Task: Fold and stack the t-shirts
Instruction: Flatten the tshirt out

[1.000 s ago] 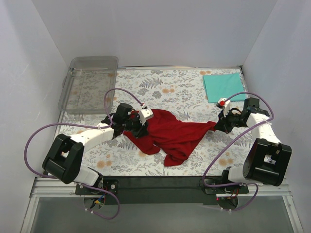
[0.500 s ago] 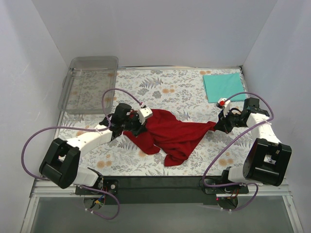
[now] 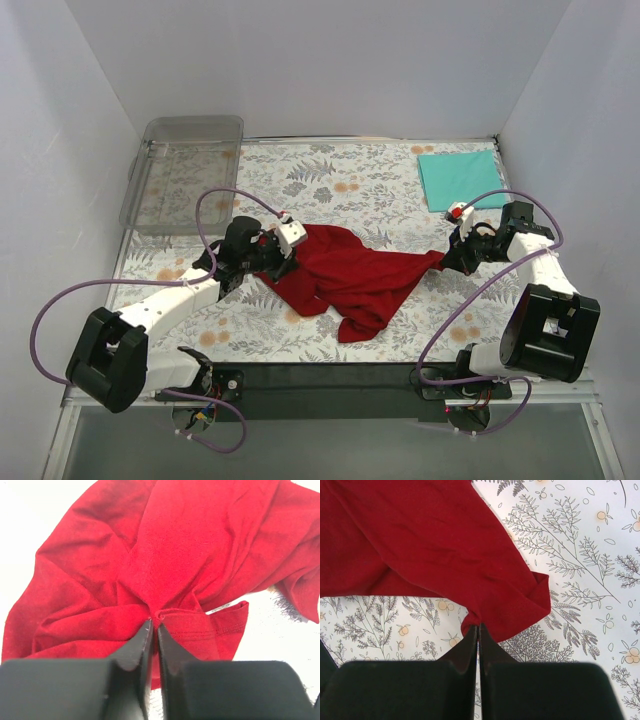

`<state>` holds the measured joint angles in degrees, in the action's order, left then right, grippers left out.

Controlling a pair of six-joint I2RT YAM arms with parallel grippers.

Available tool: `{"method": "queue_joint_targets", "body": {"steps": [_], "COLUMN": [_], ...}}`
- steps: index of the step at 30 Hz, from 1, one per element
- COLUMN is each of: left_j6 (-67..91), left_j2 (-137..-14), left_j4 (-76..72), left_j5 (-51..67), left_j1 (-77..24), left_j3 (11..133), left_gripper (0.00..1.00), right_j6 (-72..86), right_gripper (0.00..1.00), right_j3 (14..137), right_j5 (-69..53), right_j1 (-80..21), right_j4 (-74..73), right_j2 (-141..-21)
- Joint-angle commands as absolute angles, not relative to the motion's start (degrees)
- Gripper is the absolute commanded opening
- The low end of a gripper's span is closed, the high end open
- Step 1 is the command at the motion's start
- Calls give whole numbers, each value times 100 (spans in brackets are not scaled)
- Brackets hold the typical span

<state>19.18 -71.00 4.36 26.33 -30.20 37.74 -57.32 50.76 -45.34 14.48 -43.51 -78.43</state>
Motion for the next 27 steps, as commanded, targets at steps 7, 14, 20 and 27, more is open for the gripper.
{"method": "queue_joint_targets", "body": {"steps": [7,14,20,27], "left_j6": [2012,2706,3067,3041], "left_j2": [-6725,-5055,-4378,-3938], "left_j4": [448,36,-517,-1502], "left_j5": [2365,1759,678,-658], "left_j1": [-3041,-3015,-2997,-3006], "left_j3": [3954,4833,5886,6442], "left_gripper": [0,0,0,0], "right_j6": [-5792,-5565,-4845,-4070], "right_gripper": [1,1,1,1], "right_j3": [5167,6563,8249,10106], "right_j5": [-4544,-4439,-4342,-3824], "right_j1": [1415,1415,1432,1476], "right_j4": [-4456,-4886,-4904,-4641], "right_j2": [-7726,-6839,-6487,-6443]}}
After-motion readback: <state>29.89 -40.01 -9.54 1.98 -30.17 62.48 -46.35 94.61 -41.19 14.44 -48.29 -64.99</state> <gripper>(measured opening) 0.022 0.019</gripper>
